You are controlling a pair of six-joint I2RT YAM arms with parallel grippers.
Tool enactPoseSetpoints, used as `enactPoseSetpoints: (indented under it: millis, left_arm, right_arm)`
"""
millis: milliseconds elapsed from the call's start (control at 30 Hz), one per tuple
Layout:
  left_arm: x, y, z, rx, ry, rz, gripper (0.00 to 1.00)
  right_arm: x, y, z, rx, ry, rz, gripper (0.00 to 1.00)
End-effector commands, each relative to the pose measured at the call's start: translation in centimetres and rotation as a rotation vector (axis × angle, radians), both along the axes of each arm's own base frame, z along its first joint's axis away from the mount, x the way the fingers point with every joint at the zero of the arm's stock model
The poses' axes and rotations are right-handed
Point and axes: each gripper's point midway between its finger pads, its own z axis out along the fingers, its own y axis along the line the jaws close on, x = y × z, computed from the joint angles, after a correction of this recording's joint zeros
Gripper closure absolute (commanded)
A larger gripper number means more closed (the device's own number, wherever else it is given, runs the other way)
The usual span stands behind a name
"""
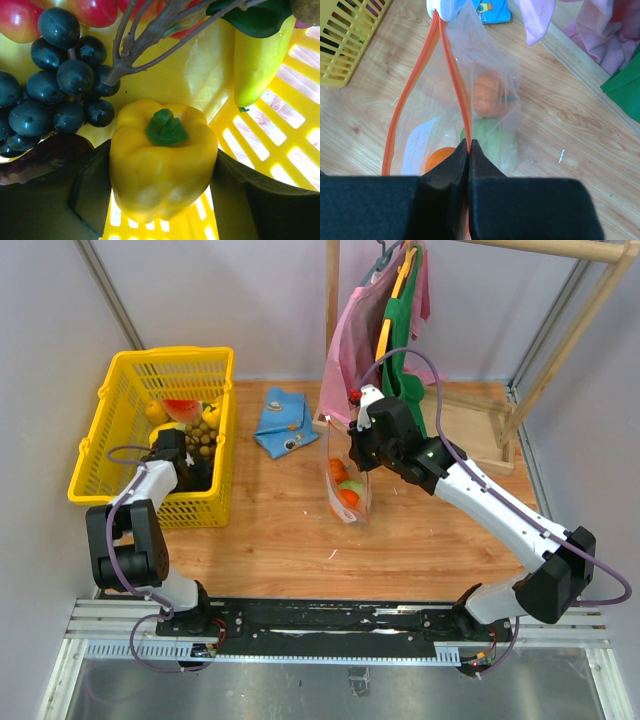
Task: Place the food in the zip-top bag and seal the zipper
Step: Pick up the fake vegetable from the bin, then place the fake vegetable in the zipper food storage bag.
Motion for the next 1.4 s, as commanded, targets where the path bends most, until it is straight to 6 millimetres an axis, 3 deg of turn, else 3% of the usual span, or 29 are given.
enactPoseSetpoints:
  millis: [0, 133, 333, 733, 1067, 1367]
  left_arm:
    - [0.3, -0.1, 0.3, -0.003, -0.015, -0.005, 0.38]
    - [0.9, 0.2, 2.3, 0.019, -0.068, 0.004, 0.46]
    - [2.2, 1.0, 7.0, 0.067, -0.188, 0.021, 0.54]
    - [3.7, 1.0, 16.6, 0.098, -0.424, 0.013, 0.58]
    - [4.0, -1.7, 25.0, 0.092, -0.659, -0.087, 0.59]
    - [3.0, -7.8, 31.4, -0.031, -0.873, -0.295, 0.59]
  right_arm:
    - [0.7, 0.1, 1.4, 0.034, -0.022, -0.019, 0.99]
    - [0.8, 0.2, 1.4, 0.033, -0.021, -0.017, 0.99]
    - [0.9, 0.3, 1.7, 0.03, -0.027, -0.016, 0.99]
    - [0.5, 0.6, 3.6, -0.06, -0.127, -0.017, 0.99]
    - [0.3, 0.7, 4.7, -0.134, -0.192, -0.045, 0.99]
    - [0.3, 0.0, 4.7, -0.197, -0.182, -0.125, 0.99]
